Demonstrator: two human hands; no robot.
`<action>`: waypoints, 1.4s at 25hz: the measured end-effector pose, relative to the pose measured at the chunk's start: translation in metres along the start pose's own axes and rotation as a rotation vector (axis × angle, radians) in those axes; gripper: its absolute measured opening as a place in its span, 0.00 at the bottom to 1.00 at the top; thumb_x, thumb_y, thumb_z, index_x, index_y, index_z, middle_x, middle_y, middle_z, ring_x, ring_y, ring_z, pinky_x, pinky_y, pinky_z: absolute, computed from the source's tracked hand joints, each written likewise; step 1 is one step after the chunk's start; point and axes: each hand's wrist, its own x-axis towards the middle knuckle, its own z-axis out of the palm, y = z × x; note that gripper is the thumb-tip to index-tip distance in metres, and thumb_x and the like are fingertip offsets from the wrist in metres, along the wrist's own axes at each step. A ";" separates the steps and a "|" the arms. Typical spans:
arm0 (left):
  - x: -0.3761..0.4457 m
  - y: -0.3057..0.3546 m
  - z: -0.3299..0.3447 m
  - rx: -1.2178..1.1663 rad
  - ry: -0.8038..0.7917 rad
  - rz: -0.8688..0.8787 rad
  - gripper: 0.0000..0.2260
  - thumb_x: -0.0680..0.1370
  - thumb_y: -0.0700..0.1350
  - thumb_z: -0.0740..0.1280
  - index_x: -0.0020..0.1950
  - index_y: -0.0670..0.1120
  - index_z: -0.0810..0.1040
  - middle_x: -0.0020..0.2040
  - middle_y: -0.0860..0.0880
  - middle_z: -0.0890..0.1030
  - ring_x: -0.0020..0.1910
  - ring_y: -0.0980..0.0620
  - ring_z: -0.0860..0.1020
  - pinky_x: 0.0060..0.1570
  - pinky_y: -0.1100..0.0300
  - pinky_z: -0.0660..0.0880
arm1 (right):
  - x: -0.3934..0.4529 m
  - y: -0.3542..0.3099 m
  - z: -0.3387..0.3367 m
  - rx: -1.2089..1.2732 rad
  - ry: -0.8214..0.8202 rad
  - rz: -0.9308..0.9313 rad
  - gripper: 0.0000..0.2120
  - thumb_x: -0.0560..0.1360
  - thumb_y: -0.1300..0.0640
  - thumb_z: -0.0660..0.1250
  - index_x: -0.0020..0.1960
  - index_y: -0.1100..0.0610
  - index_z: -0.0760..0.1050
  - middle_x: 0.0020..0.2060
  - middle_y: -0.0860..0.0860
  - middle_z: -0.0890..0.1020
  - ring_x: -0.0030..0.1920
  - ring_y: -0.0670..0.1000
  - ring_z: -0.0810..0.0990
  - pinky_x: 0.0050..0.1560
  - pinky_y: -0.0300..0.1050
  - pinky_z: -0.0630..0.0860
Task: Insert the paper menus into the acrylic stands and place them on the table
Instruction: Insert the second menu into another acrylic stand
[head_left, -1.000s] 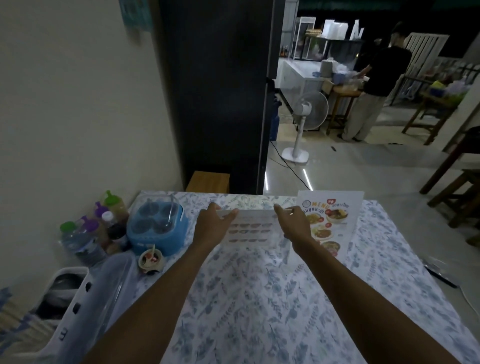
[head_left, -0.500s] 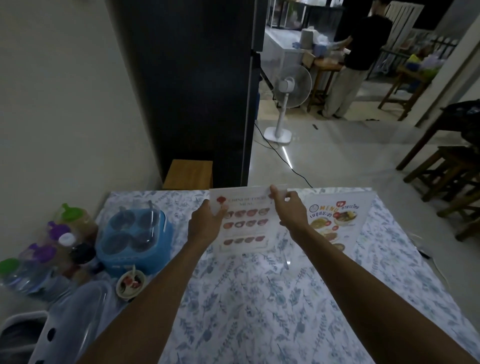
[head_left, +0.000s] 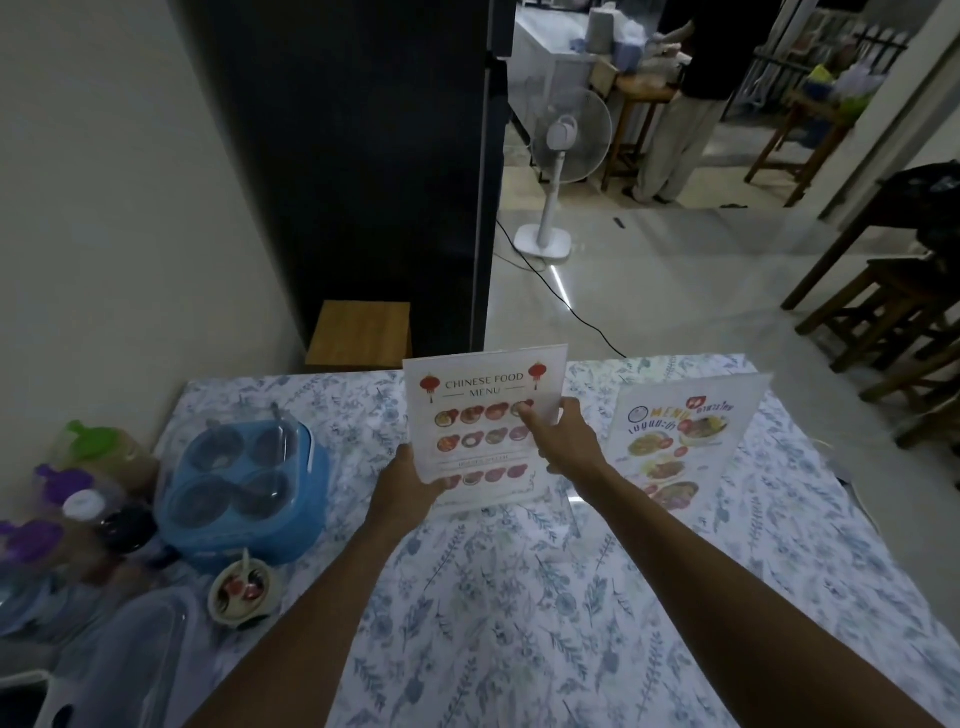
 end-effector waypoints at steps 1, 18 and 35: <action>-0.002 -0.002 0.001 0.005 -0.008 -0.014 0.26 0.72 0.48 0.77 0.64 0.42 0.71 0.59 0.43 0.81 0.51 0.47 0.80 0.42 0.59 0.75 | -0.002 0.001 -0.001 0.000 -0.014 -0.003 0.24 0.77 0.40 0.66 0.64 0.53 0.64 0.51 0.51 0.78 0.51 0.55 0.81 0.49 0.55 0.82; -0.063 -0.001 0.057 0.147 -0.064 -0.026 0.22 0.75 0.50 0.73 0.62 0.42 0.71 0.59 0.41 0.80 0.55 0.45 0.79 0.50 0.58 0.74 | -0.051 0.074 -0.038 -0.105 -0.142 -0.018 0.31 0.77 0.38 0.63 0.73 0.53 0.62 0.51 0.56 0.84 0.49 0.55 0.84 0.52 0.57 0.84; -0.048 0.075 0.210 0.353 -0.190 0.007 0.21 0.76 0.53 0.71 0.64 0.45 0.71 0.61 0.45 0.81 0.58 0.45 0.79 0.52 0.56 0.73 | 0.015 0.233 -0.209 -0.099 -0.008 0.282 0.29 0.73 0.46 0.73 0.68 0.56 0.67 0.56 0.57 0.82 0.51 0.56 0.82 0.45 0.50 0.81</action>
